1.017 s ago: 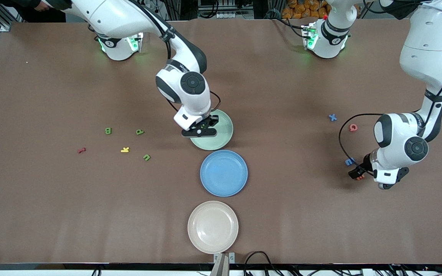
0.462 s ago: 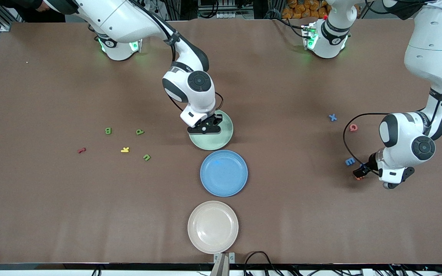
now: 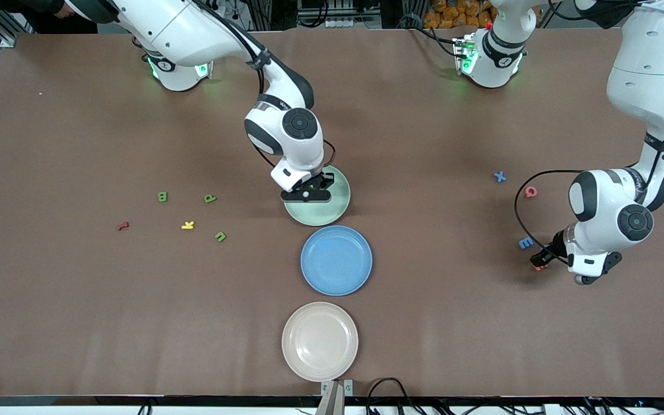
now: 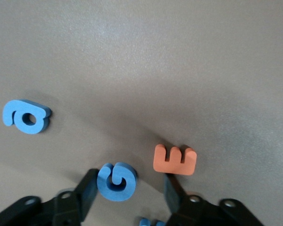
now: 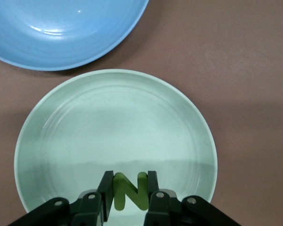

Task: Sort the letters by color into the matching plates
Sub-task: 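Release the N on the green plate while the left gripper grasps blue G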

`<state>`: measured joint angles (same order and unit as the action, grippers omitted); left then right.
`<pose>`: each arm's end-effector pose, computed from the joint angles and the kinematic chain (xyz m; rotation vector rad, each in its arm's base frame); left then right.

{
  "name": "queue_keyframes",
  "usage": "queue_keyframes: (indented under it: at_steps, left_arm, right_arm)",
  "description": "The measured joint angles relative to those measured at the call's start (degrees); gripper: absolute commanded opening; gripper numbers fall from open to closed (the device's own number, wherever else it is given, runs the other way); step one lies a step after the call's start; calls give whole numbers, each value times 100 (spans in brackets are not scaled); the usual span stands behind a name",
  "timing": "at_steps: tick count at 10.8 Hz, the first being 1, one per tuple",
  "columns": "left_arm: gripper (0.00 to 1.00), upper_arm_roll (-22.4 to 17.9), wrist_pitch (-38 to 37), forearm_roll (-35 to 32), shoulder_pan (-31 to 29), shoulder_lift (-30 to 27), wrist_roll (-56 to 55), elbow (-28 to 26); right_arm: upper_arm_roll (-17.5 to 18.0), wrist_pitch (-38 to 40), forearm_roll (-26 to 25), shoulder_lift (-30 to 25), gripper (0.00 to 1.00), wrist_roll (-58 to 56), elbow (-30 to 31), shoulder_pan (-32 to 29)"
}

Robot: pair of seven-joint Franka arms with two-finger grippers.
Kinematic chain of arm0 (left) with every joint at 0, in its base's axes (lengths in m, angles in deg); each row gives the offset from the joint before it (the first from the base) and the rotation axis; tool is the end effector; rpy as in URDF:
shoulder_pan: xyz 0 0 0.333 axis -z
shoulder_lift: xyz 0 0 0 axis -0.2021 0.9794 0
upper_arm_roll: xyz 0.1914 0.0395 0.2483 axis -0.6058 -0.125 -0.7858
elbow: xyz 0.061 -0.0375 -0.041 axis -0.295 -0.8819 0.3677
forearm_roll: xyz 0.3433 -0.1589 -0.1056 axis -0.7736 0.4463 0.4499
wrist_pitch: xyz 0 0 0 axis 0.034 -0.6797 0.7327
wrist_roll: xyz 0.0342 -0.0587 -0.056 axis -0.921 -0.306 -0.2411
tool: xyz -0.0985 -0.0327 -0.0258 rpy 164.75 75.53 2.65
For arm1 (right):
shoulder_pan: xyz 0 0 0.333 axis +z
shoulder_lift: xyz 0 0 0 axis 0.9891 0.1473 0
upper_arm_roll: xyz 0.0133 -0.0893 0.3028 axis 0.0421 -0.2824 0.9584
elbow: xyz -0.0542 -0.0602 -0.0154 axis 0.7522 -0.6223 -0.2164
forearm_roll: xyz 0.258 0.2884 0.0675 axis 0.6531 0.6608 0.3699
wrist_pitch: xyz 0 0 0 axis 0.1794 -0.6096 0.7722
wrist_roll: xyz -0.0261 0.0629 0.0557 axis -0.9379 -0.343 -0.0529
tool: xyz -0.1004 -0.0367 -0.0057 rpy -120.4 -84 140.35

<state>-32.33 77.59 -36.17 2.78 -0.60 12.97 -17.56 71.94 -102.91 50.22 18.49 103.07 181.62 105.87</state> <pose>0.6426 0.0560 0.1734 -2.9861 -0.9009 0.0444 0.4630 0.4601 0.2272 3.1223 -0.0156 0.0135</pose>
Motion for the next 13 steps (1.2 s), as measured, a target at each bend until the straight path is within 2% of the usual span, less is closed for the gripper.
queue_keyframes:
  at_steps: [2,5,9,13]
  left_arm:
    - [0,-2,-5,0,-7,-38,-1,4]
    - [0,-1,-38,0,2,-69,-1,-6]
    - [0,13,-138,0,59,-197,-1,88]
    - [0,284,-1007,0,167,-460,-365,549]
  right_arm:
    - [-4,-1,0,0,79,31,0,-2]
    - [-7,-1,0,0,71,40,-14,-29]
    - [72,0,0,-65,74,27,-74,-516]
    - [98,321,0,-258,75,27,-119,-773]
